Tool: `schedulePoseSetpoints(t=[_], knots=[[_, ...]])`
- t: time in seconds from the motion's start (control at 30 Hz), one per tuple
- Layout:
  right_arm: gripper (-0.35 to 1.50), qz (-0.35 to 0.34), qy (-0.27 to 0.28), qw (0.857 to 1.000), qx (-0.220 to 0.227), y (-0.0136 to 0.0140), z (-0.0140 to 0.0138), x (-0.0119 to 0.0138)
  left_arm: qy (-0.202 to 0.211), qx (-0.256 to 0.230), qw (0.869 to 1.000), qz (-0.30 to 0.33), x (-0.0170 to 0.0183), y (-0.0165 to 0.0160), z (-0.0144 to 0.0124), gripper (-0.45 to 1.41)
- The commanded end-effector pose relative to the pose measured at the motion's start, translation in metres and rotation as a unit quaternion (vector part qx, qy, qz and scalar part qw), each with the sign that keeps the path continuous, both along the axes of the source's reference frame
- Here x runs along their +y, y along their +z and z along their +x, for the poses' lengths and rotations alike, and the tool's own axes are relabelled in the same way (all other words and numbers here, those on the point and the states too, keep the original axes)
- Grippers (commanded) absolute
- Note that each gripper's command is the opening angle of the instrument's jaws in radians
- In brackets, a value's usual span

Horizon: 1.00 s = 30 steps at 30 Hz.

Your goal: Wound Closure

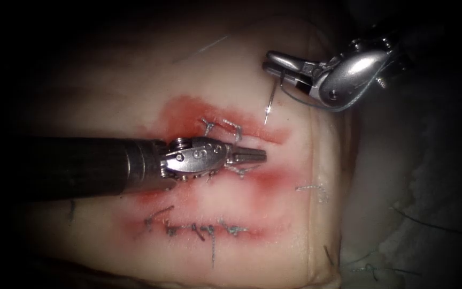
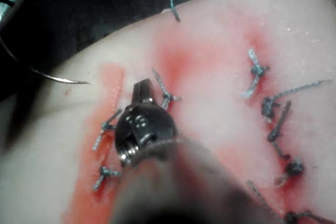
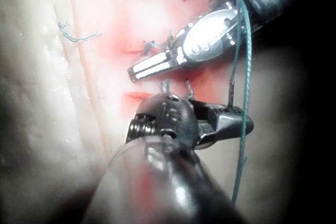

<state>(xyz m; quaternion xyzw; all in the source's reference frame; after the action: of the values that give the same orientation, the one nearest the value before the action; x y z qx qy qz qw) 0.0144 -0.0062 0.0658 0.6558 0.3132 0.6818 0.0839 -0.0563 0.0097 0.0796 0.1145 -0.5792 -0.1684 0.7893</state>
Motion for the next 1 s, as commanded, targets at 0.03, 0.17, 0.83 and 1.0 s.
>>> schedulePoseSetpoints(t=[0.03,0.17,0.83,1.0], knots=[[-0.35,-0.007,-0.001,1.000,0.000,0.0002,0.0008,0.0001,0.000,-0.001,1.000,-0.001,0.0004,0.0004,-0.0006,-0.45],[-0.35,-0.020,-0.007,1.000,-0.001,0.0006,0.0010,0.0001,-0.002,0.006,1.000,-0.004,0.0005,0.0007,-0.0005,-0.45],[-0.35,-0.057,-0.023,0.998,0.001,0.0007,0.0009,-0.0005,-0.039,0.025,0.999,0.011,0.0010,0.0007,-0.0003,-0.45],[-0.35,-0.076,-0.029,0.997,-0.004,0.0011,0.0010,-0.0009,-0.042,0.052,0.998,0.003,0.0005,0.0018,-0.0001,-0.45]])
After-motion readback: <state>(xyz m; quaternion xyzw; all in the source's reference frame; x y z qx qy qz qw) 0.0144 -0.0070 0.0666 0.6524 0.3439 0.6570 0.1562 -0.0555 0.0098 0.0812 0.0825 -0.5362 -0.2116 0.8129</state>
